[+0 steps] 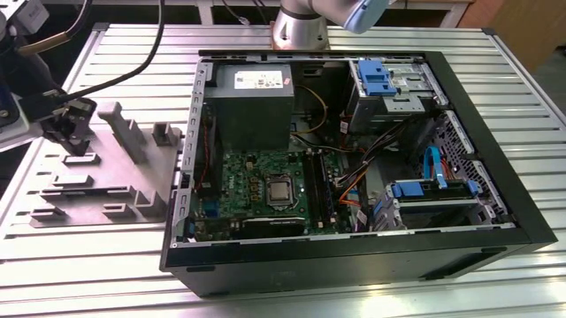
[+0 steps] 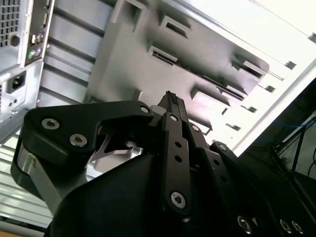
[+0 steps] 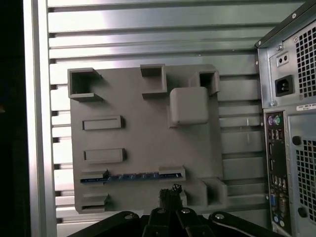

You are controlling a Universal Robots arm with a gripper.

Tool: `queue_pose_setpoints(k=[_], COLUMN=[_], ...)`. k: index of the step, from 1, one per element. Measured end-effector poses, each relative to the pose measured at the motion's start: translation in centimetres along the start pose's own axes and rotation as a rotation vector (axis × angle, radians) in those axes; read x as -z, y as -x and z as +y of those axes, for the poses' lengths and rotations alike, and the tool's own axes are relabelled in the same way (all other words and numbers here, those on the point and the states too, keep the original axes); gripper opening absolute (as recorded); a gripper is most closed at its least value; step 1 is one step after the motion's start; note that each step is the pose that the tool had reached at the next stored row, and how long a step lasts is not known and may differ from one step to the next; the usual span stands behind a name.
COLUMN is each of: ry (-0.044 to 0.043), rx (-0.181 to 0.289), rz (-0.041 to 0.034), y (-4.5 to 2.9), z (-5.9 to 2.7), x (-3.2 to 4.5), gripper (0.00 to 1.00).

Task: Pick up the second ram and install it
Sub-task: 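Reach for the second ram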

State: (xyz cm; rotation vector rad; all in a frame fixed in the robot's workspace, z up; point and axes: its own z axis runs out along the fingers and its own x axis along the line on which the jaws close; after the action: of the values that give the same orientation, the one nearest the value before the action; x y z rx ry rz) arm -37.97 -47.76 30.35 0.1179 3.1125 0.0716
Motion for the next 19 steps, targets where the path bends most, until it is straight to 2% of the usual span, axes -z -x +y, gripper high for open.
queue_pose_setpoints(k=[7,13,19], ry=[0.0001,0.0000,0.0000], rx=[0.000,0.000,0.000], rz=[-0.0001,0.0001,0.0008], y=[-1.62,-2.54,-3.12], z=[-0.23,-0.35,-0.49], x=[-1.22,-2.29,-3.35], gripper=[0.10,0.10,0.10])
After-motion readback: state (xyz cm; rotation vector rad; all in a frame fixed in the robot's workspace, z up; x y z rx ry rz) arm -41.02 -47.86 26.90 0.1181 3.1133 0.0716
